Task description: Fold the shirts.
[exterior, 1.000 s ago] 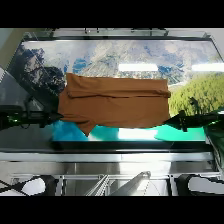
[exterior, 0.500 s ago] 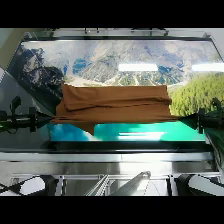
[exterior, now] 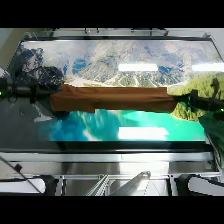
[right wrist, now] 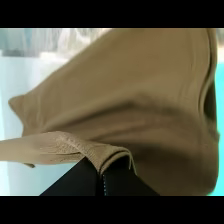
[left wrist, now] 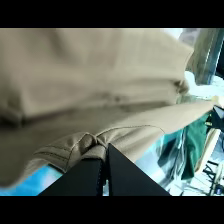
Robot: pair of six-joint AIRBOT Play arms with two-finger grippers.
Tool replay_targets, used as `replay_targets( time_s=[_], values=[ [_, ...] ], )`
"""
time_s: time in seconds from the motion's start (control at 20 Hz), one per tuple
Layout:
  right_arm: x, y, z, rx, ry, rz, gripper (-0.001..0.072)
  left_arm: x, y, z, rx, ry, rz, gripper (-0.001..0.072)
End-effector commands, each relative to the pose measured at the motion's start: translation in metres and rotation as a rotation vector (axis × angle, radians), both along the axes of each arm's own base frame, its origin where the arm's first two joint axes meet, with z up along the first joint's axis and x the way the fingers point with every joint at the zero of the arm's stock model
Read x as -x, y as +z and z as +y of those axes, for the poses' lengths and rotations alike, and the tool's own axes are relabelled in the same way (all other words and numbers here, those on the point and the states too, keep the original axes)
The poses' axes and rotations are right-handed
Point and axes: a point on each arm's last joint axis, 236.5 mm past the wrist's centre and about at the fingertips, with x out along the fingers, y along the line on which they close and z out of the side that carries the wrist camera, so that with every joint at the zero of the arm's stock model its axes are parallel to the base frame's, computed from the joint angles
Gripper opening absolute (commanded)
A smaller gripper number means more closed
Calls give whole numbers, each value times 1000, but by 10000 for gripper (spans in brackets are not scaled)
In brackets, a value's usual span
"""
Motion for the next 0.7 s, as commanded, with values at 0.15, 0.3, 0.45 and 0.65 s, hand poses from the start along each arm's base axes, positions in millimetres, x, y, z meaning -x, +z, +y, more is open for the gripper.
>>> replay_targets(
  time_s=[0.15,0.3,0.45,0.65],
  values=[
    [-74,-47,-1,72,-20,2,17,-79,-38,-18,16,-44,50,16],
    [-72,-80,6,64,13,49,17,-90,-76,-31,33,-91,95,9],
    [-68,-93,12,68,38,65,17,-98,-93,-38,41,-132,105,7],
    [-65,-78,17,52,77,32,70,-111,-78,-28,26,-136,44,148]
  ],
)
